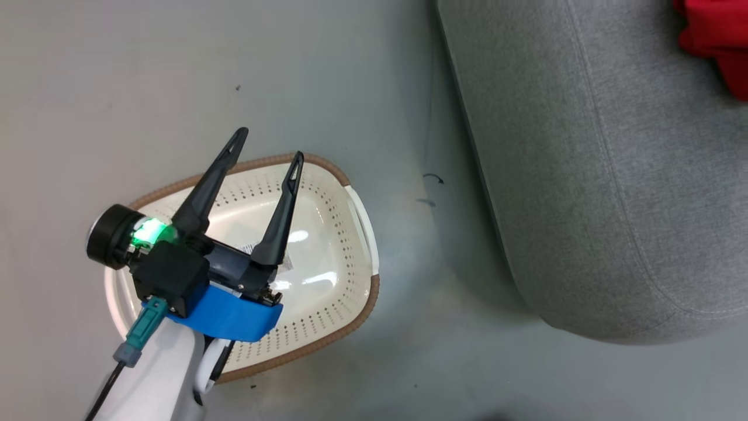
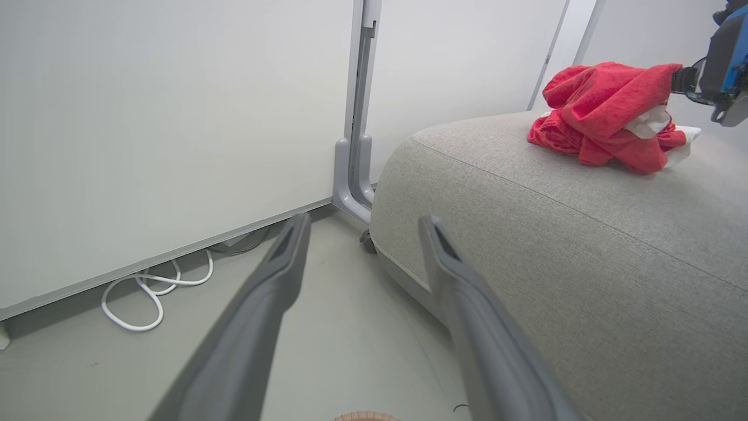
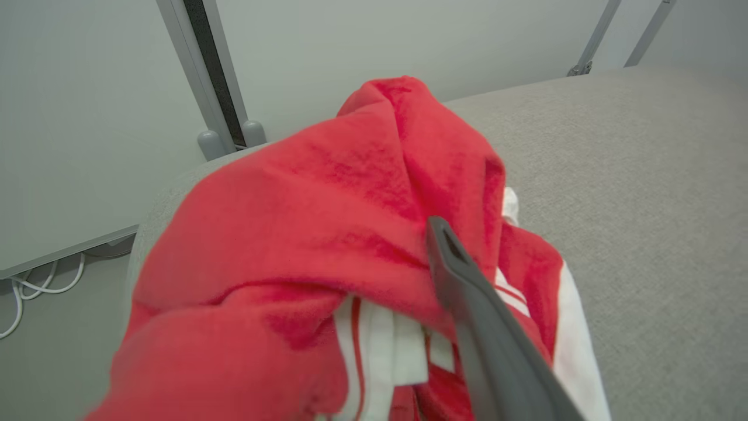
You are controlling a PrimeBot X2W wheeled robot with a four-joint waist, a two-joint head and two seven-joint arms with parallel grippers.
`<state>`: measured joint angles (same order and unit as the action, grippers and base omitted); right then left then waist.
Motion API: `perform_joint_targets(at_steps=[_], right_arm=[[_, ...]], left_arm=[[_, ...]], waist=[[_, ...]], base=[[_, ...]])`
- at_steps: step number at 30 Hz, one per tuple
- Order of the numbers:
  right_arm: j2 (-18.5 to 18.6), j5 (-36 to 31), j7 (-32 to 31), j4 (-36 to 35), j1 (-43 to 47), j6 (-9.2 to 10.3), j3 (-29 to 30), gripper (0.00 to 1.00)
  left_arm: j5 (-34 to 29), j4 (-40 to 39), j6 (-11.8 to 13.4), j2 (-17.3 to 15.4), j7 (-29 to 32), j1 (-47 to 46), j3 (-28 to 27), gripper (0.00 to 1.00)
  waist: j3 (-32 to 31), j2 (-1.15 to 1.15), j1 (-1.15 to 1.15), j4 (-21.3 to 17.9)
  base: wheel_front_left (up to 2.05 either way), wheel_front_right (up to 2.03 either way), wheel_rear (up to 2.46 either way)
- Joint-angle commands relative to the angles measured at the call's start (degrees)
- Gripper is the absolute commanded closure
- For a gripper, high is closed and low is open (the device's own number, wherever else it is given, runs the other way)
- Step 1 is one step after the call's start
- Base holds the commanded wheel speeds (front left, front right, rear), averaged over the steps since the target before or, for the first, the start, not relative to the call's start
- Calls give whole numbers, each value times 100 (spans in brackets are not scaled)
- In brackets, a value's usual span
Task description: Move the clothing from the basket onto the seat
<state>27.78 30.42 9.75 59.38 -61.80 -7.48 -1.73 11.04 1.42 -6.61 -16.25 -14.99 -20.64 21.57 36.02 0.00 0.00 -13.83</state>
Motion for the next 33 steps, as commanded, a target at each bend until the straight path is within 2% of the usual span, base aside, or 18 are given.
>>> perform_joint_targets(at_steps=[1, 10, 18, 23, 33], right_arm=[[22, 9, 30, 21, 112, -3, -24, 0], [-152, 120, 97, 79, 680, -3, -397, 0], [-367, 237, 420, -240, 1523, -3, -669, 0], [-557, 78, 523, -579, 2052, -3, -764, 0], [-992, -398, 545, -1668, 3242, -3, -508, 0]], left_arm=[[1, 33, -15, 14, -29, 37, -2, 0], [160, 362, -41, 317, -28, 395, -162, 0], [261, 719, -40, 604, -29, 885, -511, 0], [306, 960, -43, 747, -29, 1181, -737, 0], [152, 1226, -24, 1005, -28, 1658, -1102, 0]], waist=[[-180, 0, 0, 44], [-1134, 0, 0, 103], [-1959, 0, 0, 175], [-2370, 0, 0, 253], [-3062, 0, 0, 584]], base=[[0, 0, 0], [0, 0, 0], [0, 0, 0], [0, 0, 0], [0, 0, 0]])
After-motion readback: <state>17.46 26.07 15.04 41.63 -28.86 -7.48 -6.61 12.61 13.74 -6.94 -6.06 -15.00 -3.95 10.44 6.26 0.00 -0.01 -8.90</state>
